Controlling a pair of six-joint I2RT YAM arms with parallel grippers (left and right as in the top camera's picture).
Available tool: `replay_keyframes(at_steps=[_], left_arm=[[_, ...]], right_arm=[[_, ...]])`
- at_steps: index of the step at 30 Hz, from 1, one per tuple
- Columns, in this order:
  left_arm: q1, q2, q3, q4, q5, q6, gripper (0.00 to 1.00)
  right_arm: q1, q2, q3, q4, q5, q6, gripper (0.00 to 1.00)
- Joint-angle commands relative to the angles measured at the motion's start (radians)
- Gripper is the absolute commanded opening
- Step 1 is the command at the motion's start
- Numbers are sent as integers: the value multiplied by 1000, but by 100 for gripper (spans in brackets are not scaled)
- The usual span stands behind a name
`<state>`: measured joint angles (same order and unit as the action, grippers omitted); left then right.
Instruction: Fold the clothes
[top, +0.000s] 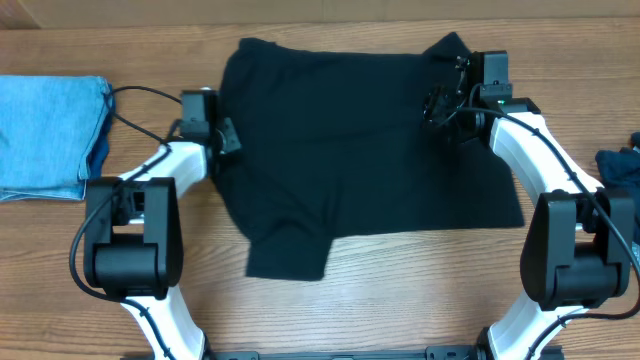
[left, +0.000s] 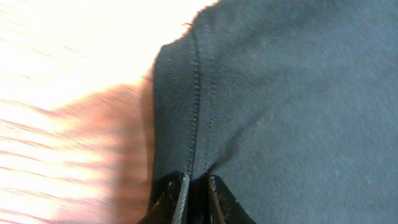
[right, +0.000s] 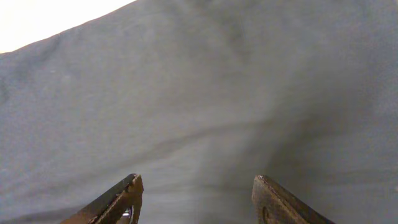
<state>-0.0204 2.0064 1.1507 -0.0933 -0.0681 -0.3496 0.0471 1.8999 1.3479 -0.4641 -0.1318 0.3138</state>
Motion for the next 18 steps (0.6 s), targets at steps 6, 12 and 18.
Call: replay_keyframes(at_steps=[6, 12, 18], left_arm=[[71, 23, 285, -98, -77, 145, 19], [67, 23, 447, -320, 47, 148, 19], [2, 23, 452, -521, 166, 148, 19]], right_arm=[[-1, -4, 5, -22, -9, -5, 61], [-2, -4, 5, -48, -9, -5, 62], [-2, -4, 5, -90, -9, -5, 65]])
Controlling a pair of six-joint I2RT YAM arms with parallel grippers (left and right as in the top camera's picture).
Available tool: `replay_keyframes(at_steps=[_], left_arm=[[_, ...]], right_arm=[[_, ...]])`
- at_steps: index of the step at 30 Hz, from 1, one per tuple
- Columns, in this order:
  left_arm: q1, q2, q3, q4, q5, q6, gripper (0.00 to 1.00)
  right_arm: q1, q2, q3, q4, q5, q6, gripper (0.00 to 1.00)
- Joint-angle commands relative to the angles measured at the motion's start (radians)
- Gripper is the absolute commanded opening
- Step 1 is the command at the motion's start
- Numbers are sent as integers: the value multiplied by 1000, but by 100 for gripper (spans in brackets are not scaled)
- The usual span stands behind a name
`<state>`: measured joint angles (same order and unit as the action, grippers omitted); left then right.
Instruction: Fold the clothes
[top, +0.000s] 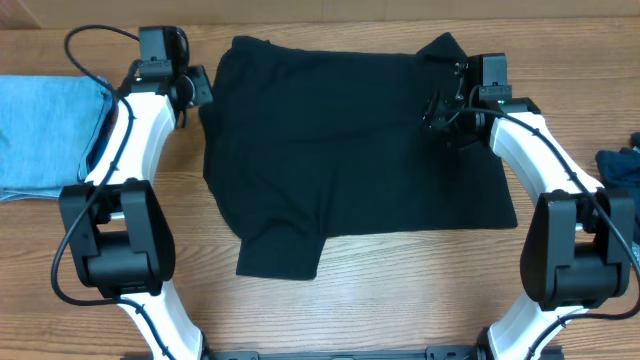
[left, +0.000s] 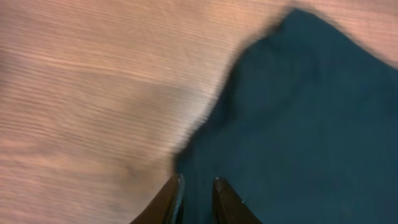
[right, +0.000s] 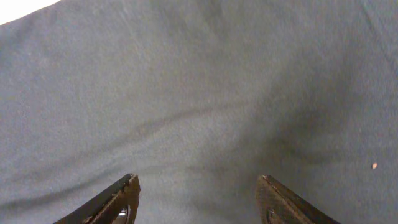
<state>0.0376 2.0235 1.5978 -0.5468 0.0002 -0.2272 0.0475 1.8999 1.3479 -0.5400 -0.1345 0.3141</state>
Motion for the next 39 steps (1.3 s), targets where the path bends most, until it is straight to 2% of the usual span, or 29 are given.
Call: replay_keyframes(at_steps=[1, 4, 9, 15, 21, 24, 29, 33, 39], left_arm=[[-75, 5, -5, -101, 98, 26, 17], [-124, 6, -48, -138, 92, 26, 15], [-185, 6, -171, -99, 78, 7, 14], [-197, 6, -303, -40, 79, -32, 13], [-188, 8, -370, 43, 24, -27, 17], [-170, 12, -380, 146, -17, -27, 19], [-120, 38, -380, 292, -51, -66, 17], [-88, 88, -374, 352, -52, -98, 18], [-45, 159, -307, 362, -46, -98, 18]], right_arm=[[-2, -4, 5, -26, -6, -5, 65], [-2, -4, 5, -46, -6, -8, 65], [-2, -4, 5, -46, -5, -8, 65], [-2, -4, 5, -40, -1, -8, 65], [-2, -4, 5, -25, -1, -7, 65], [-2, -4, 5, -23, -1, -7, 65], [-2, -4, 5, -22, -1, -7, 65], [-2, -4, 5, -16, -1, -7, 65], [-2, -4, 5, -16, -1, -8, 65]])
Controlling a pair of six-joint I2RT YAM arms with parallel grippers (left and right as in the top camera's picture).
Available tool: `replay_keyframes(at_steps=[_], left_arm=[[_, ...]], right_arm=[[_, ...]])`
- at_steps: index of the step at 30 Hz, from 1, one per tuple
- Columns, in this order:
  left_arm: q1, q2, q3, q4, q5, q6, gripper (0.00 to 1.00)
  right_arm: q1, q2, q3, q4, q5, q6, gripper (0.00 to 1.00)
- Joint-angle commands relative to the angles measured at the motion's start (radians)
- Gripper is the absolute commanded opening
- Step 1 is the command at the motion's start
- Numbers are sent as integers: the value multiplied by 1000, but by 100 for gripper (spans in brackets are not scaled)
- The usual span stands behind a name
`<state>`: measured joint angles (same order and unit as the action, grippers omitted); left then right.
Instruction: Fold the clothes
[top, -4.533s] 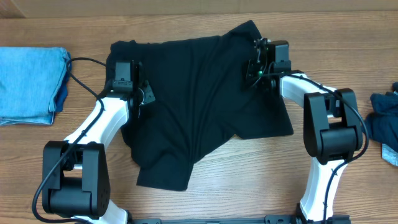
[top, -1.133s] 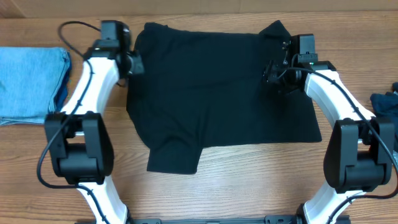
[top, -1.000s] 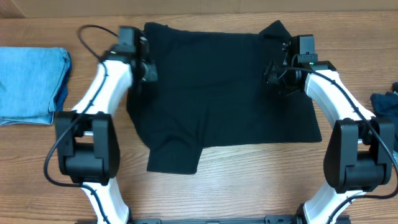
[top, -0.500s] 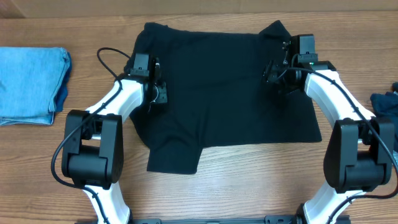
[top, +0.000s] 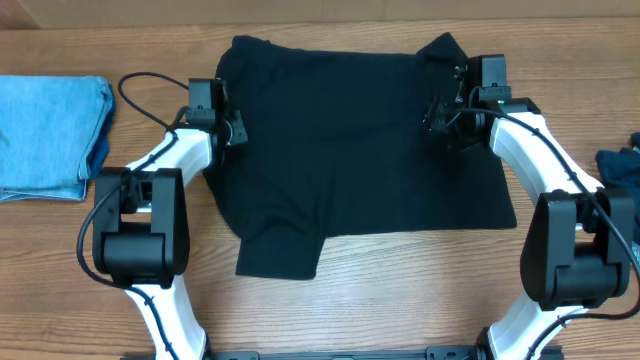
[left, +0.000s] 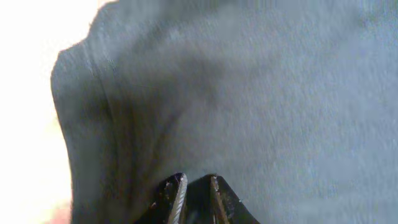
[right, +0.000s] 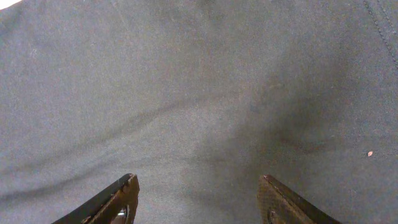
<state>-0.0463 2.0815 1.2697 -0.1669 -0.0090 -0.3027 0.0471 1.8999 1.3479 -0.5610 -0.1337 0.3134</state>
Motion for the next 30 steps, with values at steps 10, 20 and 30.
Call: replay_keyframes(at_steps=[10, 20, 30], left_arm=[[90, 107, 278, -43, -8, -10, 20], [90, 106, 625, -426, 100, 109, 25], [-70, 106, 644, -984, 213, 105, 27]], right_arm=[[-2, -4, 5, -13, -2, -7, 65], [-2, -4, 5, -25, -3, -7, 66], [-2, -4, 5, -26, -2, -7, 68]])
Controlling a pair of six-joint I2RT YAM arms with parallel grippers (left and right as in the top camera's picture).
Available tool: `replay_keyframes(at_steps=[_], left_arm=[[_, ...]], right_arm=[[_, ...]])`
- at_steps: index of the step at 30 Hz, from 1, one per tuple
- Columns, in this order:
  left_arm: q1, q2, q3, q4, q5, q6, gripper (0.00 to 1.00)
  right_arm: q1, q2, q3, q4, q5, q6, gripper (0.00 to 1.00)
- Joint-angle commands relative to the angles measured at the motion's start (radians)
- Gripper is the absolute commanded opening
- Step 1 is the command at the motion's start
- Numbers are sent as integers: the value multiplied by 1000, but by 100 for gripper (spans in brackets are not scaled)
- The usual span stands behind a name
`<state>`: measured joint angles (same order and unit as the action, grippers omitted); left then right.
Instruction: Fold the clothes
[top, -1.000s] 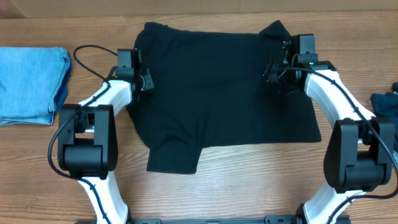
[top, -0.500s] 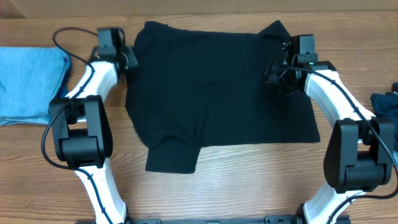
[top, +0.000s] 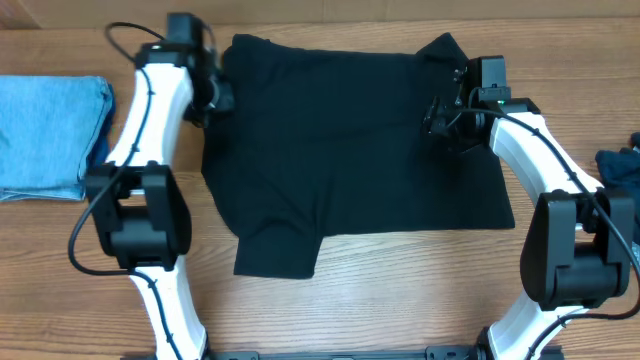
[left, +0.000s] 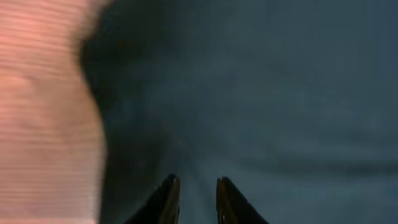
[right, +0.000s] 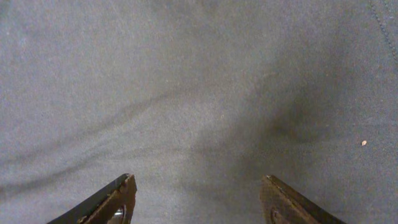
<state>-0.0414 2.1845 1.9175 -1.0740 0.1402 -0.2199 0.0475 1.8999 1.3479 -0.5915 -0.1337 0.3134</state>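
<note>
A black T-shirt (top: 350, 150) lies spread flat on the wooden table, one sleeve sticking out at the near left. My left gripper (top: 218, 95) sits at the shirt's far left edge. In the left wrist view its fingers (left: 196, 183) stand a narrow gap apart over the dark cloth (left: 261, 93), with bare wood (left: 43, 124) just to the left. My right gripper (top: 438, 118) hovers over the shirt's right side. Its jaws (right: 198, 186) are wide open, with only flat cloth (right: 186, 74) under them.
A folded light blue garment (top: 50, 135) lies at the table's left edge. Part of another dark garment (top: 620, 165) shows at the right edge. Bare wood runs along the near side in front of the shirt.
My left gripper has moved from the shirt's left side toward the far left corner, and its fingers now stand slightly further apart. The right gripper and the shirt look unchanged.
First my left gripper was shut on the shirt's left hem and the right was open over the right side. Then the left edge lay further left, with the left gripper at the far corner. Later it was pinching cloth mid-left, and now it is near the far left edge.
</note>
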Motion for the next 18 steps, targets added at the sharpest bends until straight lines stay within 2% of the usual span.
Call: replay_keyframes(at_steps=[1, 4, 10, 18], left_arm=[[-95, 3, -11, -99, 60, 22, 28], [-135, 3, -59, -110, 18, -35, 31], [-142, 3, -195, -39, 6, -138, 32], [-135, 3, -347, 96, -35, -141, 35]], right_arm=[[-2, -4, 5, 5, -2, -7, 68], [-2, -4, 5, 4, -2, -7, 68], [-2, -4, 5, 2, -2, -7, 68], [-2, -4, 5, 2, -2, -7, 69]])
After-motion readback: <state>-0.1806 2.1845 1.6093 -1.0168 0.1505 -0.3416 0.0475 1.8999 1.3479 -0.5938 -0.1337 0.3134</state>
